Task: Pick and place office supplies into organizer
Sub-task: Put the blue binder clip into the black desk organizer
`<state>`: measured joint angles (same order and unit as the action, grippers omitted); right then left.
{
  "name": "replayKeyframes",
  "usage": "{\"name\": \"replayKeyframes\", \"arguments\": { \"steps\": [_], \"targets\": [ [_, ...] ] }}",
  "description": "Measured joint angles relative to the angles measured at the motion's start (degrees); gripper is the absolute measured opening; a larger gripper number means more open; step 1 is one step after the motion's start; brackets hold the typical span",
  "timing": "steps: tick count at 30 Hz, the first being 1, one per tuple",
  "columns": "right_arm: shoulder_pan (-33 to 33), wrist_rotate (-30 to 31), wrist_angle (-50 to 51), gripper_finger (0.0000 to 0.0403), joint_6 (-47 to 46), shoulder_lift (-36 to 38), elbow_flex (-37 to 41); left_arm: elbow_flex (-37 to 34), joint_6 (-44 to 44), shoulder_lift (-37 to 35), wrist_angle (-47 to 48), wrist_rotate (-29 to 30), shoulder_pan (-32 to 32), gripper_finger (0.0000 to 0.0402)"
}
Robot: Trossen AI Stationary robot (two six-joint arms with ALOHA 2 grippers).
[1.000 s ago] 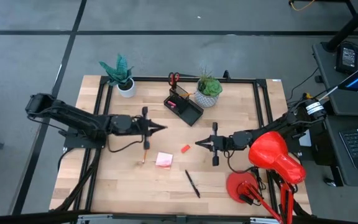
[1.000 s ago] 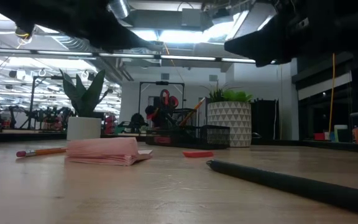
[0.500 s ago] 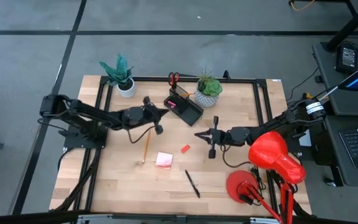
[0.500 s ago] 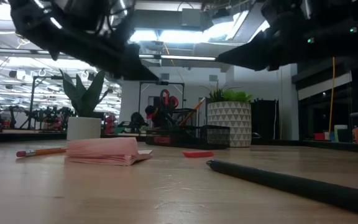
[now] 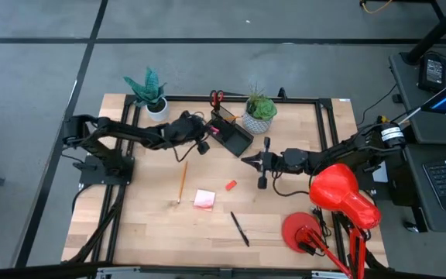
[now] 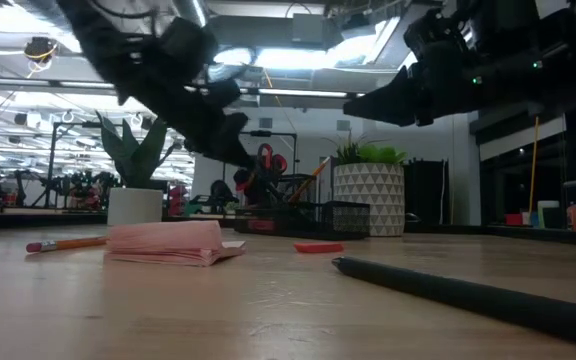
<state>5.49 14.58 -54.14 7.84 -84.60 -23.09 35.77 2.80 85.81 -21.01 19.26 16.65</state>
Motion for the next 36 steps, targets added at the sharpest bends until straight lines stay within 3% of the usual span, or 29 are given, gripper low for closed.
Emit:
{"name": "replayKeyframes", "arguments": {
  "steps": [8,23,36],
  "targets": [
    [-1.3,-0.2,0.6,0.0008,0.1,0.0,0.0,6.7,-0.9,6.2,5.0,0.0,1.7,0.0002],
    [-1.3,-0.3,2.4,0.0008,1.5,0.0,0.0,7.0,0.5,12.1,4.6,2.5,2.7,0.0002],
    [-1.3,-0.2,2.3,0.0008,1.5,0.0,0.0,6.9,-0.9,12.7,3.2,-1.2,4.0,0.0002]
  ]
}}
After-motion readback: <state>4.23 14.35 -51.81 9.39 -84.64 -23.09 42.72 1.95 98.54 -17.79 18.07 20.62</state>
